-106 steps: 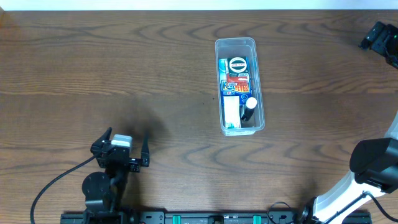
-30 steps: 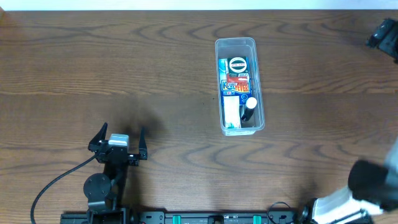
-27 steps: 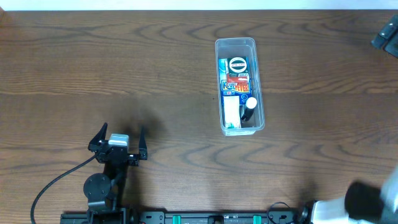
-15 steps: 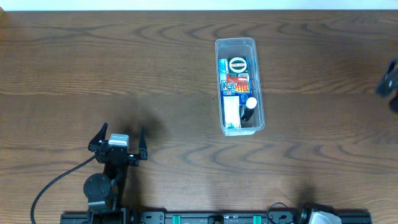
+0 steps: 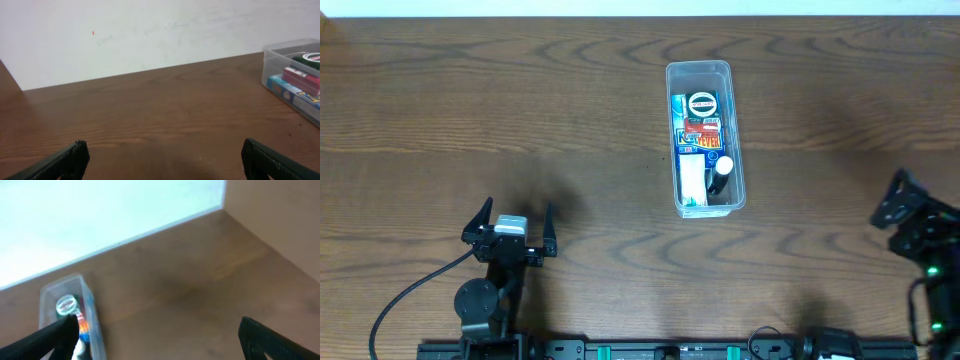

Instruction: Pack container

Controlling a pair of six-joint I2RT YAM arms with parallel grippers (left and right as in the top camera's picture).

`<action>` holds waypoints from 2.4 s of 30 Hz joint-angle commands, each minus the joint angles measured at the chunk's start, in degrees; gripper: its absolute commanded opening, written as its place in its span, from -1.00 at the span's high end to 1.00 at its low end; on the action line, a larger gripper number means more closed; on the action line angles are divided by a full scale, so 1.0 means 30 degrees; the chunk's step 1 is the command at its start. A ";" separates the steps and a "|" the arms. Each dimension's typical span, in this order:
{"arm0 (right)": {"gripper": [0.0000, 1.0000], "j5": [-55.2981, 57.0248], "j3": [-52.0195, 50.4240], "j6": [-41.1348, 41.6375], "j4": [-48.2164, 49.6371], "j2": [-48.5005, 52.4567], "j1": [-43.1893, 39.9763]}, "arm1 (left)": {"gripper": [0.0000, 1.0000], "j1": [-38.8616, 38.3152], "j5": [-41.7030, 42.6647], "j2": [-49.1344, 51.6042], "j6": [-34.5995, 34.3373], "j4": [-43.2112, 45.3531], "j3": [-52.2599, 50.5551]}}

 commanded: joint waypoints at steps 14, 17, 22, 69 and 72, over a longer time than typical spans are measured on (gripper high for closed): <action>-0.99 -0.2667 -1.6553 -0.1464 1.3100 -0.9894 0.2004 | -0.96 0.0066 0.0328 -0.0102 -0.0087 -0.0510 -0.0401; -0.99 -0.2834 -1.8061 -0.1472 1.4571 -1.1030 0.2310 | -0.96 0.0066 0.0328 -0.0102 -0.0087 -0.0510 -0.0401; -0.99 -0.2871 -2.0597 -0.1450 1.7573 -1.2276 0.2827 | -0.96 0.0066 0.0328 -0.0102 -0.0087 -0.0510 -0.0401; -0.98 -0.2572 -2.4400 -0.5253 1.8243 -1.2801 0.2732 | -0.96 0.0066 0.0328 -0.0102 -0.0087 -0.0510 -0.0401; -0.99 -0.2572 -2.4400 -0.5253 1.8243 -1.2801 0.2732 | -0.96 0.0066 0.0328 -0.0102 -0.0087 -0.0510 -0.0401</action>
